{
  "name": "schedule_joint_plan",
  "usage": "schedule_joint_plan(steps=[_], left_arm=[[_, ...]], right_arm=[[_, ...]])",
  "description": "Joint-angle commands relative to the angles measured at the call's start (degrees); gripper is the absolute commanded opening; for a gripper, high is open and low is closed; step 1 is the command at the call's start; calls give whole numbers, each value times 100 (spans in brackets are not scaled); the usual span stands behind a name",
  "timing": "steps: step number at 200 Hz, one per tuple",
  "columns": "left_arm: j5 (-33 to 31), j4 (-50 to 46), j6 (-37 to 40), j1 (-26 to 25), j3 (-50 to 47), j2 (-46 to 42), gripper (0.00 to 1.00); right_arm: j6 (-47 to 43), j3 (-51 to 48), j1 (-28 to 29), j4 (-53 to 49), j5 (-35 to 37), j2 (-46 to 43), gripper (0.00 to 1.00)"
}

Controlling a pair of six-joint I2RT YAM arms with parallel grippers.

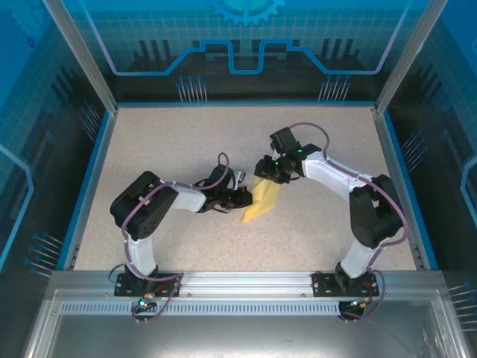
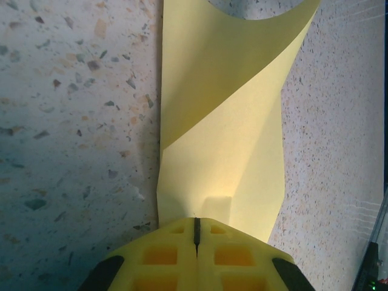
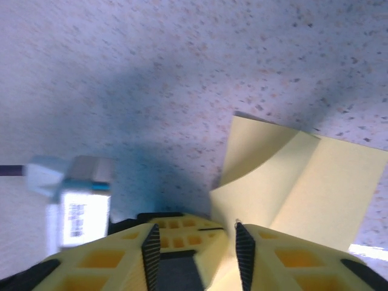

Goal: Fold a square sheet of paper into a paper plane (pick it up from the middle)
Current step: Fourth fold the wing at the center of the table.

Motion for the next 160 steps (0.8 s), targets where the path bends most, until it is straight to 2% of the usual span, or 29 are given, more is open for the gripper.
schedule_joint_plan(steps=[1,66,125,160], left_arm=[[-38,-652,210,15,-42,111,4],[-22,-627,198,18,-15,72,4],[6,-633,198,14,21,-57,5],[61,-651,176,17,88,-169,6]], right_arm=[[-525,234,108,-602,182,380,45],[-412,551,315,-1085,464,1014,47],[-357,510,332,-942,292,1389,51],[-278,480,332,-1023,456,1510,51]])
